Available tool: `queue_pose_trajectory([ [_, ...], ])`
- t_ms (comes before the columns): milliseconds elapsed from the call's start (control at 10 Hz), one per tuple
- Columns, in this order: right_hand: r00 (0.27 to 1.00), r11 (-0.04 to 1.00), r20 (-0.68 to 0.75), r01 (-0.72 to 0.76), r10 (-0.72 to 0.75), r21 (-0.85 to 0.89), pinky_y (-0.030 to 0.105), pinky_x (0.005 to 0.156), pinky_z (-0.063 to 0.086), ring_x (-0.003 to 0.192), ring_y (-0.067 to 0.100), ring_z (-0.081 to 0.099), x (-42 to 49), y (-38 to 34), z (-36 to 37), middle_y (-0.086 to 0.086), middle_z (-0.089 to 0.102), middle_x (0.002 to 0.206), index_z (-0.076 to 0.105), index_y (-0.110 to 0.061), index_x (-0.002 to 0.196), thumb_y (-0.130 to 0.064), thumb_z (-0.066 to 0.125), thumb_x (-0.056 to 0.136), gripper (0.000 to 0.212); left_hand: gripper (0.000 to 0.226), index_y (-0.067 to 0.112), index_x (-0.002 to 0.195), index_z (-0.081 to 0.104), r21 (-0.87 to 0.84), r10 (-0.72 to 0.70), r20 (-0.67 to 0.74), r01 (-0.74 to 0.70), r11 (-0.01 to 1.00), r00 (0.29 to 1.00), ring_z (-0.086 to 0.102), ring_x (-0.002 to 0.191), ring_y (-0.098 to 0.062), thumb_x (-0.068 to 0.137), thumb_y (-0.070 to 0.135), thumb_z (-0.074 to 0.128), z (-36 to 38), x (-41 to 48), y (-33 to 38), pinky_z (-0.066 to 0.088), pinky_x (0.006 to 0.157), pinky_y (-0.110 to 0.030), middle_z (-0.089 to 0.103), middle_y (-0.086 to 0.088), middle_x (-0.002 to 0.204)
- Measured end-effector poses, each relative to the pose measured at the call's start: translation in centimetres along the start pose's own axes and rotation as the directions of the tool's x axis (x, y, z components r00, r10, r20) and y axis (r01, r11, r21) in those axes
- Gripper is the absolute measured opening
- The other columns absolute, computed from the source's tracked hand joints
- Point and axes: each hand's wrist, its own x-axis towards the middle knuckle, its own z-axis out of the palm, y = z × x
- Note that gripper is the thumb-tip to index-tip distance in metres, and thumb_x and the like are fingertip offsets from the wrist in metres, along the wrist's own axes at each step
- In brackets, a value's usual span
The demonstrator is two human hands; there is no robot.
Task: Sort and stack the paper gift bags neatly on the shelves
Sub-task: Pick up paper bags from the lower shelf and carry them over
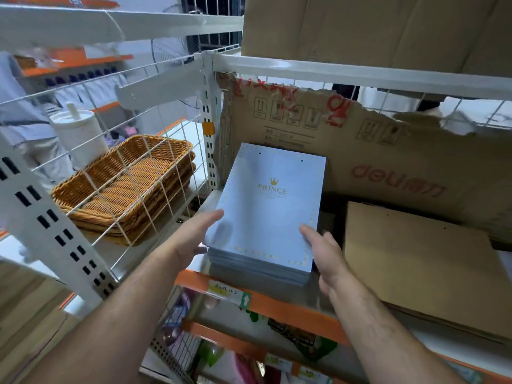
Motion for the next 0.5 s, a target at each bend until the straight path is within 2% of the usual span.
queue_pose_trajectory([
  [100, 0.999, 0.999, -0.015, 0.028, -0.029, -0.019, 0.031, 0.076, 0.051, 0.101, 0.016, 0.067, -0.8, -0.1, 0.1, 0.002, 0.067, 0.118, 0.052, -0.009, 0.128, -0.033, 0.069, 0.090, 0.049, 0.060, 0.033, 0.127, 0.063, 0.006, 0.001, 0.050, -0.001, 1.000, 0.999, 0.064, 0.116, -0.021, 0.078, 0.067, 0.067, 0.3, -0.7, 0.0, 0.051, 0.101, -0.047, 0.066, 0.006, 0.130],
  [200, 0.997, 0.996, -0.037, 0.065, -0.067, -0.060, 0.032, 0.085, 0.053, 0.108, 0.017, 0.066, -1.4, -0.4, 0.0, 0.001, 0.066, 0.127, 0.046, -0.011, 0.142, -0.051, 0.076, 0.071, 0.087, 0.068, 0.033, 0.129, 0.060, 0.060, 0.012, 0.040, -0.014, 0.998, 0.999, 0.055, 0.124, -0.019, 0.074, 0.071, 0.066, 0.2, -0.8, 0.7, 0.045, 0.105, -0.047, 0.059, 0.010, 0.136],
  [300, 0.994, 0.994, -0.070, 0.082, -0.087, -0.078, 0.041, 0.105, 0.045, 0.121, 0.017, 0.057, -2.5, -0.4, 0.1, 0.000, 0.056, 0.141, 0.040, -0.015, 0.148, -0.060, 0.076, 0.062, 0.104, 0.067, 0.026, 0.141, 0.050, 0.128, 0.076, 0.026, -0.079, 0.989, 0.997, 0.047, 0.127, -0.019, 0.087, 0.065, 0.060, 0.4, -1.2, 1.3, 0.039, 0.108, -0.047, 0.050, 0.009, 0.142],
  [400, 0.983, 0.990, -0.141, 0.101, -0.115, -0.102, 0.033, 0.097, 0.038, 0.123, 0.015, 0.046, -5.2, -0.7, 0.7, 0.000, 0.045, 0.148, 0.038, -0.013, 0.150, -0.043, 0.070, 0.087, 0.076, 0.078, 0.021, 0.153, 0.035, 0.192, 0.192, -0.107, -0.169, 0.967, 0.976, 0.045, 0.137, -0.026, 0.090, 0.055, 0.062, 0.5, -1.9, 2.2, 0.039, 0.108, -0.045, 0.040, -0.003, 0.156],
  [500, 0.947, 0.975, -0.268, 0.128, -0.174, -0.183, 0.035, 0.098, 0.039, 0.127, 0.018, 0.046, -7.6, 0.7, 0.5, 0.000, 0.048, 0.145, 0.046, -0.016, 0.145, -0.038, 0.067, 0.091, 0.061, 0.066, 0.018, 0.149, 0.040, 0.348, 0.441, -0.245, -0.346, 0.871, 0.863, 0.048, 0.130, -0.018, 0.092, 0.041, 0.064, 1.3, -4.1, 2.0, 0.041, 0.103, -0.033, 0.048, 0.001, 0.148],
])
